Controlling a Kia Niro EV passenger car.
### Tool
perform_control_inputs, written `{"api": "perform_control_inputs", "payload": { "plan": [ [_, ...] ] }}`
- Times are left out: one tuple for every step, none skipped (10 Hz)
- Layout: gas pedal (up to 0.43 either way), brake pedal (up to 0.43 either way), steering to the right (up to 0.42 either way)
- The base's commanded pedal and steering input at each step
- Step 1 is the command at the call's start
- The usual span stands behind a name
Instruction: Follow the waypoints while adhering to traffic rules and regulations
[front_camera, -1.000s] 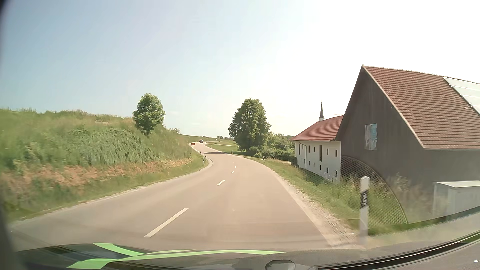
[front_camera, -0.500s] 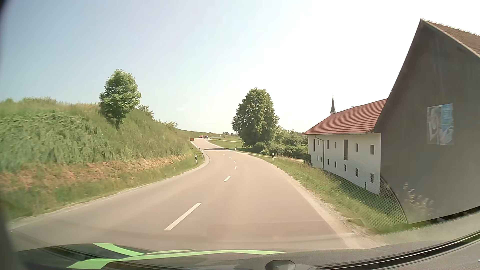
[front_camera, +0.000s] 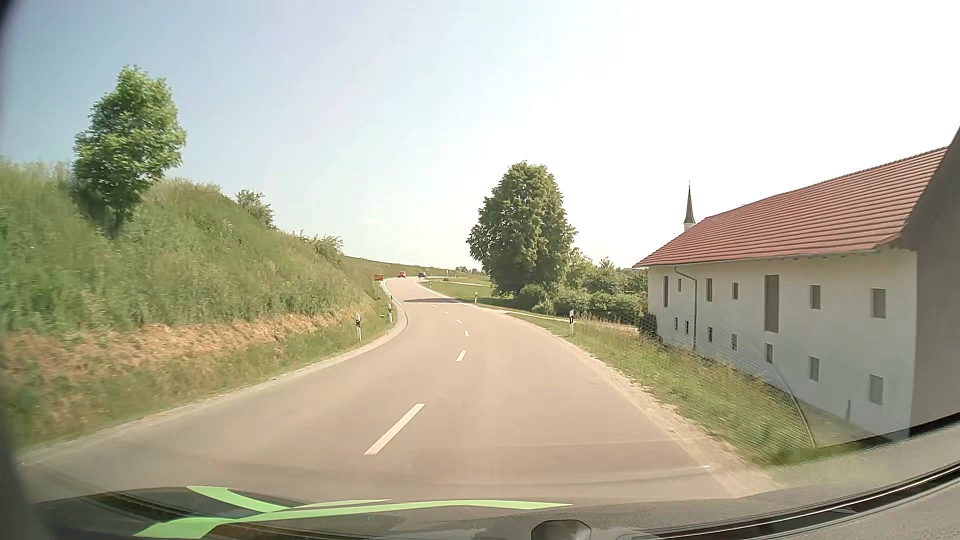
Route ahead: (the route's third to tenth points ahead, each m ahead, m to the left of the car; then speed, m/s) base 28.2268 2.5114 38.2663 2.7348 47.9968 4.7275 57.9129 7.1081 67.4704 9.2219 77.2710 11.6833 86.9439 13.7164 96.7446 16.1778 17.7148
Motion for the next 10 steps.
{"api": "perform_control_inputs", "payload": {
  "plan": [
    [0.118, 0.000, -0.016],
    [0.118, 0.000, -0.016],
    [0.118, 0.000, -0.016],
    [0.118, 0.000, -0.016],
    [0.118, 0.000, -0.017],
    [0.118, 0.000, -0.020],
    [0.118, 0.000, -0.022],
    [0.118, 0.000, -0.022],
    [0.118, 0.000, -0.022],
    [0.118, 0.000, -0.022]
  ]
}}
